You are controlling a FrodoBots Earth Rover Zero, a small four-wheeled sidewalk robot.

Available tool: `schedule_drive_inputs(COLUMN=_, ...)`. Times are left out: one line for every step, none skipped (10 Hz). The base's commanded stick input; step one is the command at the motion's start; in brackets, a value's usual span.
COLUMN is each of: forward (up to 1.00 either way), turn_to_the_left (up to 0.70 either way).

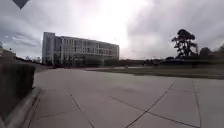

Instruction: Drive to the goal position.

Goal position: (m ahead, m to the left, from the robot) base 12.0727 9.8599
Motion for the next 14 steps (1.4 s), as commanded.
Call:
schedule_drive_inputs(forward=0.04, turn_to_the_left=0.0)
schedule_drive_inputs(forward=0.04, turn_to_the_left=0.0)
schedule_drive_inputs(forward=0.04, turn_to_the_left=0.0)
schedule_drive_inputs(forward=0.04, turn_to_the_left=0.0)
schedule_drive_inputs(forward=0.04, turn_to_the_left=0.0)
schedule_drive_inputs(forward=0.04, turn_to_the_left=0.0)
schedule_drive_inputs(forward=0.04, turn_to_the_left=0.0)
schedule_drive_inputs(forward=0.04, turn_to_the_left=0.0)
schedule_drive_inputs(forward=0.04, turn_to_the_left=0.0)
schedule_drive_inputs(forward=0.04, turn_to_the_left=0.0)
schedule_drive_inputs(forward=0.04, turn_to_the_left=0.0)
schedule_drive_inputs(forward=0.04, turn_to_the_left=0.0)
schedule_drive_inputs(forward=0.04, turn_to_the_left=0.0)
schedule_drive_inputs(forward=0.04, turn_to_the_left=0.0)
